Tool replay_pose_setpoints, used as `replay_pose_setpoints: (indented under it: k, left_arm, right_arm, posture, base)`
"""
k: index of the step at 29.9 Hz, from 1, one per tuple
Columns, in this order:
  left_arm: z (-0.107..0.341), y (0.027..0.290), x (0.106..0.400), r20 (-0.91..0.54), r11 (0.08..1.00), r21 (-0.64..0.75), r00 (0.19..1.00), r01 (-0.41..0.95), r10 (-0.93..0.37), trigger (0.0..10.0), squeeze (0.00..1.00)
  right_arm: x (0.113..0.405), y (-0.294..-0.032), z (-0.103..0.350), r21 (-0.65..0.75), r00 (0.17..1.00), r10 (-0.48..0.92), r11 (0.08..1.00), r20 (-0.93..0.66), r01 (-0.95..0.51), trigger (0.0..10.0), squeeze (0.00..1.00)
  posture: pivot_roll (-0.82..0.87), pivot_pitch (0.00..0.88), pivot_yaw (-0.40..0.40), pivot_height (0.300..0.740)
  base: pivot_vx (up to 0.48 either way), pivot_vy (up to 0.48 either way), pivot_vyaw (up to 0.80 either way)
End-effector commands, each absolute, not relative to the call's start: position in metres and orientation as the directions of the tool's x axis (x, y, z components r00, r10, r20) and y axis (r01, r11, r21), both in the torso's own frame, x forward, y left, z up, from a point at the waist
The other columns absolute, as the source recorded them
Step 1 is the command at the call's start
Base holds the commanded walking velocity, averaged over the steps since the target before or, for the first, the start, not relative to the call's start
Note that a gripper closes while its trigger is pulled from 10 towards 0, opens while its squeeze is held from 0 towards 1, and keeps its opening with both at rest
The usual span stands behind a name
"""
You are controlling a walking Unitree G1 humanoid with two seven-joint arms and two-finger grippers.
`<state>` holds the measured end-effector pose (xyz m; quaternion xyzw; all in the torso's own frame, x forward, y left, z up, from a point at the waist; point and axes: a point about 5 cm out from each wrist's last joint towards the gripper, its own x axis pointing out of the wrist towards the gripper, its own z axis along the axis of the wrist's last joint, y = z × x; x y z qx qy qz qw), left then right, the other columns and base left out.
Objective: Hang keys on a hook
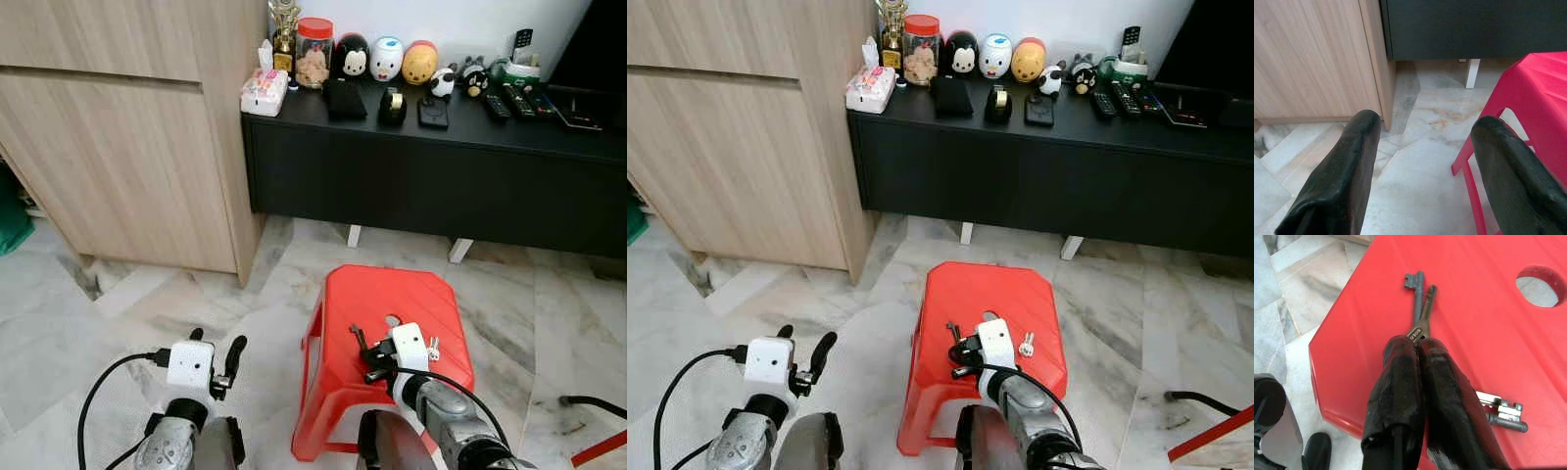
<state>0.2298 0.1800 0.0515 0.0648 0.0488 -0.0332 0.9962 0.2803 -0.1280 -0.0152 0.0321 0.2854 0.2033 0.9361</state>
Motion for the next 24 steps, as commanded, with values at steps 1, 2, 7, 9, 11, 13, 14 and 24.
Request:
replay_pose_setpoints:
  k: [1,2,7,9,11,13,14,24]
  left_arm:
    - [0.047,0.181,0.230,-0.128,0.988,0.134,0.990,0.075,-0.058,10.0,0.00]
    - [0.048,0.182,0.231,-0.126,0.988,0.135,0.990,0.074,-0.057,10.0,0.00]
    - [0.050,0.183,0.242,-0.109,0.988,0.139,0.993,0.067,-0.052,10.0,0.00]
    - [0.050,0.183,0.245,-0.104,0.988,0.140,0.993,0.068,-0.053,10.0,0.00]
    - [0.051,0.182,0.249,-0.098,0.988,0.142,0.994,0.068,-0.054,10.0,0.00]
    - [0.052,0.181,0.254,-0.092,0.988,0.141,0.994,0.067,-0.055,10.0,0.00]
    - [0.052,0.181,0.256,-0.088,0.988,0.139,0.995,0.067,-0.055,10.0,0.00]
    - [0.052,0.180,0.264,-0.062,0.990,0.127,0.997,0.056,-0.048,10.0,0.00]
  right_arm:
    - [0.284,-0.131,-0.011,0.171,0.781,0.379,0.925,-0.496,-0.340,0.0,0.00]
    - [0.287,-0.131,-0.008,0.166,0.795,0.374,0.927,-0.477,-0.337,0.0,0.00]
    - [0.316,-0.138,0.029,0.147,0.919,0.289,0.955,-0.268,-0.257,0.0,0.00]
    - [0.322,-0.140,0.038,0.143,0.936,0.271,0.959,-0.223,-0.244,0.0,0.00]
    - [0.329,-0.140,0.050,0.146,0.955,0.255,0.961,-0.154,-0.233,0.0,0.00]
    - [0.335,-0.142,0.062,0.140,0.968,0.232,0.966,-0.097,-0.218,0.0,0.00]
    - [0.338,-0.143,0.070,0.146,0.976,0.211,0.968,-0.051,-0.202,0.0,0.00]
    - [0.327,-0.157,0.083,0.115,0.994,0.071,0.990,0.082,-0.080,10.0,0.00]
  posture:
    - [0.10,0.068,-0.099,0.586]
    - [0.10,0.061,-0.099,0.586]
    - [0.09,0.022,-0.098,0.586]
    - [0.09,0.011,-0.097,0.586]
    - [0.08,0.000,-0.096,0.586]
    - [0.07,0.000,-0.096,0.586]
    - [0.07,0.000,-0.096,0.586]
    - [0.06,0.000,-0.106,0.586]
  base:
    - [0.000,0.000,0.00]
    - [0.000,0.000,0.00]
    - [0.000,0.000,0.00]
    - [0.000,0.000,0.00]
    - [0.000,0.000,0.00]
    - [0.000,0.000,0.00]
    - [0.000,0.000,0.00]
    - [0.000,0.000,0.00]
